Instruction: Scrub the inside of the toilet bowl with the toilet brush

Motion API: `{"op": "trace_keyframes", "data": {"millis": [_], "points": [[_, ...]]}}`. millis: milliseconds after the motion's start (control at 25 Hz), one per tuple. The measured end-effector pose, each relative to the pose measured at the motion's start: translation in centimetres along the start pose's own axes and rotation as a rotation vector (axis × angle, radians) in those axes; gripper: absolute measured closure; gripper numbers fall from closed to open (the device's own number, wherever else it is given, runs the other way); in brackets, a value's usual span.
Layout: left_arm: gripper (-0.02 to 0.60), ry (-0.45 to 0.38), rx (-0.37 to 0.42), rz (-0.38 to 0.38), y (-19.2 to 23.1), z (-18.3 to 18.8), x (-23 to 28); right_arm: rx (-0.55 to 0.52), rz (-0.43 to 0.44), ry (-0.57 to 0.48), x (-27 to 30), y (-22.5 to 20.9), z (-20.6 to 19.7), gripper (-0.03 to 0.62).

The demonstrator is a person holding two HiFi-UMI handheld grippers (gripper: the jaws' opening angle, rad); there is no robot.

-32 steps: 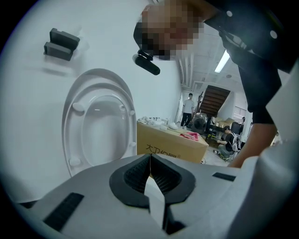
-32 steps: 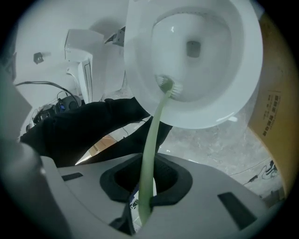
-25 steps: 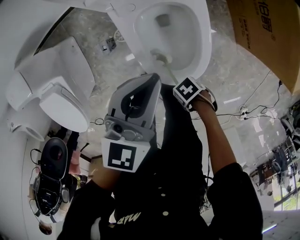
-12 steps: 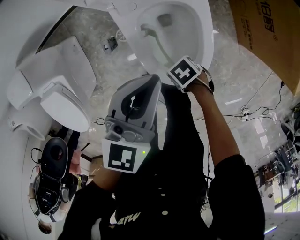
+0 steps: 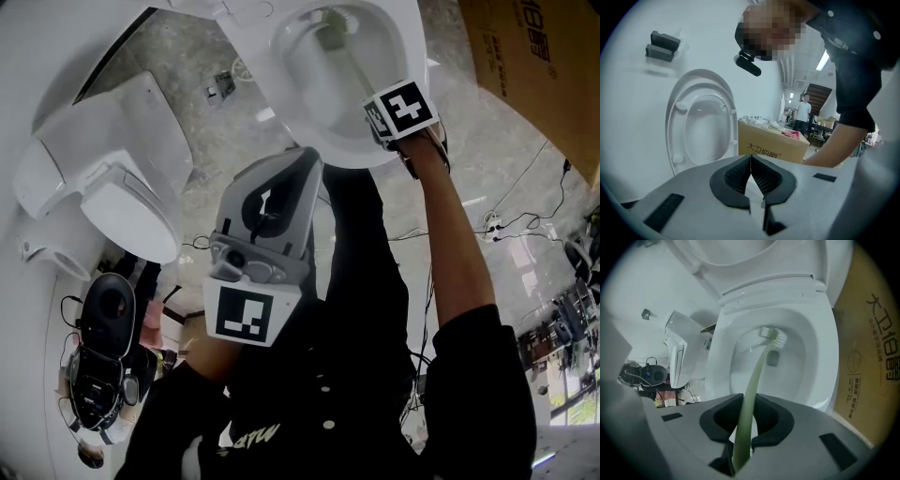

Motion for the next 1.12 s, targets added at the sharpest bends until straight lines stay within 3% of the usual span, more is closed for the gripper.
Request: {"op": "trace_keyframes", "data": {"millis": [160, 400, 640, 1120], "points": [[0.557, 0.000, 0.001, -0.007, -0.3, 0.0, 0.0, 0.014, -0.002, -0.007, 0.2, 0.0, -1.0, 0.516], [0.557, -0.001, -0.016, -0.003, -0.2, 0.0, 0.3, -0.039, -0.016, 0.083, 2.9, 0.4, -4.1, 0.516], [0.557, 0.008, -0.030, 0.010, 0.0, -1.2, 0.9, -0.113, -0.031, 0.121, 6.0, -0.3, -2.6, 0.516], [0.557, 0.020, -0.032, -0.015, -0.8, -2.4, 1.8, -0.003, -0.078, 0.176, 5.9, -3.3, -4.3, 0.517]]}}
Point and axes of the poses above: the fingertips, and each gripper's own axes: x forward along the fingers, y to its left, z out of its top, the point moved 6 cm from there along -x, backward along the fingers, and after that the axes turned 3 degrees about z, right-handed, at the moved point
